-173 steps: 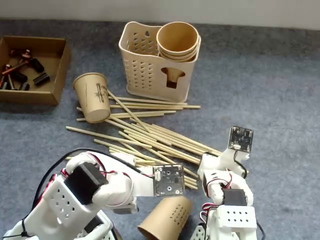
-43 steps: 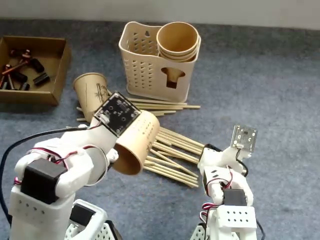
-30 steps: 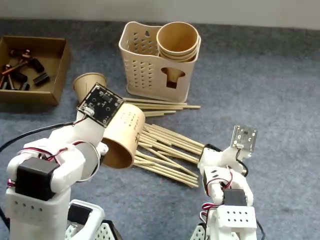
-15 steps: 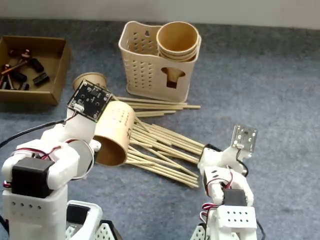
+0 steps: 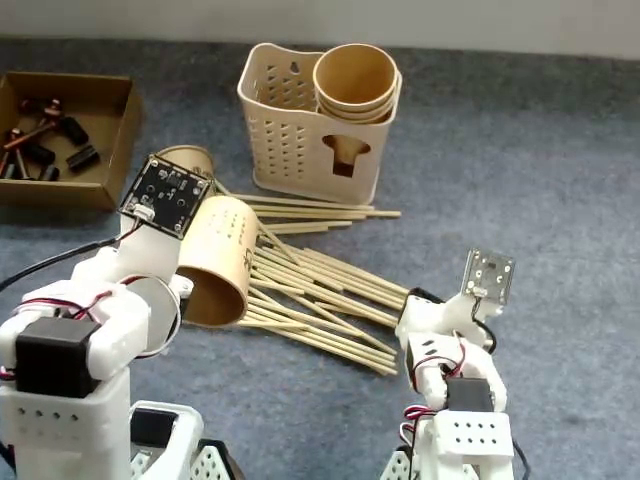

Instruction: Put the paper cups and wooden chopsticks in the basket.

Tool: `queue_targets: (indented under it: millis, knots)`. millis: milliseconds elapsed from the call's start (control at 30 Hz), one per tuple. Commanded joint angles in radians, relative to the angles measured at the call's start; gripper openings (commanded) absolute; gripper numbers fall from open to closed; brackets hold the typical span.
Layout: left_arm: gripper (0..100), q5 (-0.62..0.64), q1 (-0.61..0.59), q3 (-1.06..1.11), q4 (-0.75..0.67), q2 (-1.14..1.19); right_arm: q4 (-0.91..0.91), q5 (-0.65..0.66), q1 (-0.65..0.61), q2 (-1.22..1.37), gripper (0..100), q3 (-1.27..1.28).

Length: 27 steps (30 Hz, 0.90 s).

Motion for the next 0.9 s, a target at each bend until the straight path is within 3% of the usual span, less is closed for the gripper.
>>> queue_targets:
  millis: [0,867]
  knots:
    - [1,0.009,-0.008,-0.073,0.005,0.004,-0.022,-0.003,0.007,-0.002,0.5,0.111]
    - [1,0.052,-0.008,-0.269,0.012,0.005,-0.022,-0.003,0.007,-0.002,0.5,0.111]
